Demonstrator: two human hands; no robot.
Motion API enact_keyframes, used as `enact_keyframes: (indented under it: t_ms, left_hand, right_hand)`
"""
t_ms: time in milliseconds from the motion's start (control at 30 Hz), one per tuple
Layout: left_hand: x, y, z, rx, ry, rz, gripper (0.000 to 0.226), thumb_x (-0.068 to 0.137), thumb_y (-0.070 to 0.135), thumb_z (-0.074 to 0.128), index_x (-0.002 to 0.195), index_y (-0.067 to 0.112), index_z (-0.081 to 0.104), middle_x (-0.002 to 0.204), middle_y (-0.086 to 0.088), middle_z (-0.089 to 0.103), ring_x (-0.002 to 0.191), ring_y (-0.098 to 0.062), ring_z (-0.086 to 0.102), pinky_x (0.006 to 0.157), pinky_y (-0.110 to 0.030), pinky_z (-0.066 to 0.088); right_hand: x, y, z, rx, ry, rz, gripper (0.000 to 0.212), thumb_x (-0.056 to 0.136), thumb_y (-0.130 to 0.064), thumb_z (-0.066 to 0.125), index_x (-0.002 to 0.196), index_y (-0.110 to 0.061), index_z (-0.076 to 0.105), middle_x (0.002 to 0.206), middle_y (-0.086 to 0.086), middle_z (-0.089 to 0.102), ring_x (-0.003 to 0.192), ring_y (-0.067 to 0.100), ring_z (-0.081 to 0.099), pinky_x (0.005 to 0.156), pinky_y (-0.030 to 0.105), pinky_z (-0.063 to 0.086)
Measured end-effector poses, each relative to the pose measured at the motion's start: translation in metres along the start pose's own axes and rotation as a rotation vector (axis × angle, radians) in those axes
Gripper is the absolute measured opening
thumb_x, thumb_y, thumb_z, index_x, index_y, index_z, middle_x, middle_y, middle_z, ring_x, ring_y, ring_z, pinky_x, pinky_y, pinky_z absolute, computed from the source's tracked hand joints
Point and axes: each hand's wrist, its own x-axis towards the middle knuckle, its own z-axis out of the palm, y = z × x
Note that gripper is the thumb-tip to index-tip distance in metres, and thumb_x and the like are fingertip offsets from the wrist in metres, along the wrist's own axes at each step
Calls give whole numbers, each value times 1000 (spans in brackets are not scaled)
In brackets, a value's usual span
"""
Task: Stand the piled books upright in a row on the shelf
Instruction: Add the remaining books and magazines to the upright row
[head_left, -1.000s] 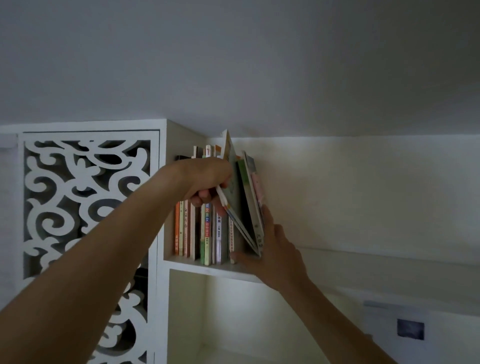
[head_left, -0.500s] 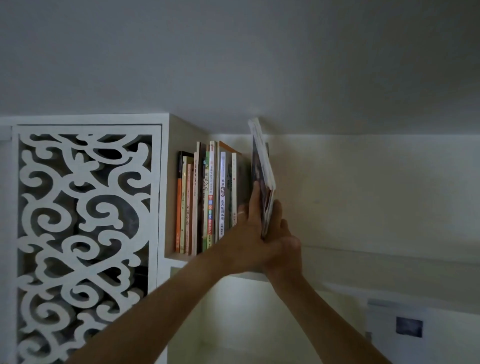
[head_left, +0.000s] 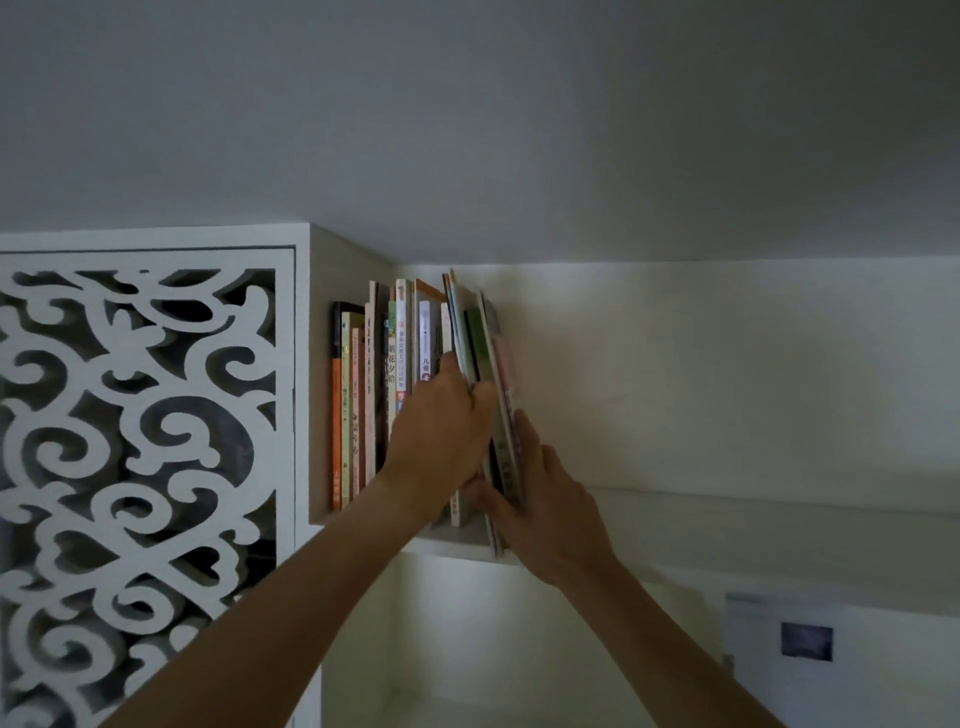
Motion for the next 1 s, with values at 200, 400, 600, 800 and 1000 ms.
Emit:
enact_keyframes:
  t_ms: [200,400,600,800,1000]
  left_hand:
    - [-6,-5,11,22,-15,-42,17,110,18,41,123,7,43,88,-5,59,67,-20,63,61,-27,50]
    - [-50,-17,43,-124,66,93,71,108,36,36,160,43,-13,134,-15,61,101,-21,73,85,-42,65]
    - [-31,-46,51,313,294,254,66,103,19,56,156,-5,27,139,-28,53,120,-38,62,104,-48,52]
    - [-43,-32,52,157,387,175,61,102,22,54,155,1,33,135,-18,46,109,-24,55,95,-33,52]
    - [-49,-22,57,78,207,284,20,104,28,63,116,22,49,103,-7,70,87,-21,69,75,-39,63]
  right_hand:
    - [4,10,9,72,257,18,72,95,-76,16,152,-38,36,126,-3,54,107,16,58,81,29,51]
    - [2,13,20,54,412,-41,36,101,-48,51,125,-24,62,98,-7,63,73,8,60,63,14,47]
    - [6,13,21,-7,554,-35,15,102,-23,59,108,-14,69,85,-5,62,62,5,51,56,3,28]
    - [5,16,21,10,481,-81,16,101,-30,62,113,-20,65,92,-7,64,67,6,57,58,6,35]
    - [7,22,14,255,353,-74,40,102,-52,35,113,-27,64,101,-13,66,83,4,63,70,17,49]
